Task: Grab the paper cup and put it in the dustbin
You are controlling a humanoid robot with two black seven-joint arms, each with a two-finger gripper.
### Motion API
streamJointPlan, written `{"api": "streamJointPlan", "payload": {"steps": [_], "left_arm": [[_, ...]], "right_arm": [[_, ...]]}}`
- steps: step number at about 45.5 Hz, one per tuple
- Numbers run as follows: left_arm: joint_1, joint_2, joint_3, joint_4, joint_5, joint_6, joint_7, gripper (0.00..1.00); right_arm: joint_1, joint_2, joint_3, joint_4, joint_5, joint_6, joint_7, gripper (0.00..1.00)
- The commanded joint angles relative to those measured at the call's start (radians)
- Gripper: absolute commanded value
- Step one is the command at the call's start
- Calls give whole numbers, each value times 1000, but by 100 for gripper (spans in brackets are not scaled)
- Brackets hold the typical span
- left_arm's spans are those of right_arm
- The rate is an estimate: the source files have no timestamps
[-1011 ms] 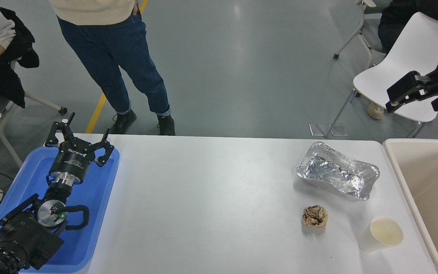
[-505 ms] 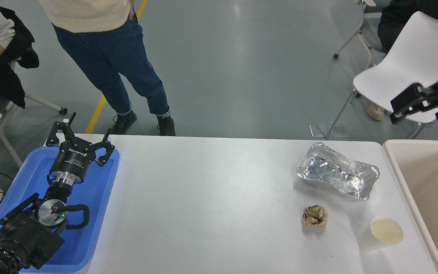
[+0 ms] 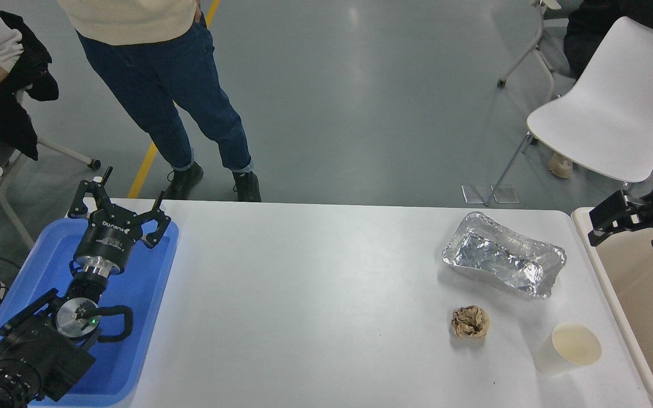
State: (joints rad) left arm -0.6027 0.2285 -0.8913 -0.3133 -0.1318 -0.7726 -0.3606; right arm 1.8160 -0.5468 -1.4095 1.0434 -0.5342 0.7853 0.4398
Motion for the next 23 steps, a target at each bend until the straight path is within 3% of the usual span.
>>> {"api": "streamJointPlan", "payload": {"steps": [1,23], "left_arm": [[0,0,0,0,0,1,-3,100],[1,2,0,0,0,0,-3,100]], "right_arm": [[-152,-10,81,-13,-1,0,-1,100],[-308,-16,116,-9,2,0,-1,100]]}}
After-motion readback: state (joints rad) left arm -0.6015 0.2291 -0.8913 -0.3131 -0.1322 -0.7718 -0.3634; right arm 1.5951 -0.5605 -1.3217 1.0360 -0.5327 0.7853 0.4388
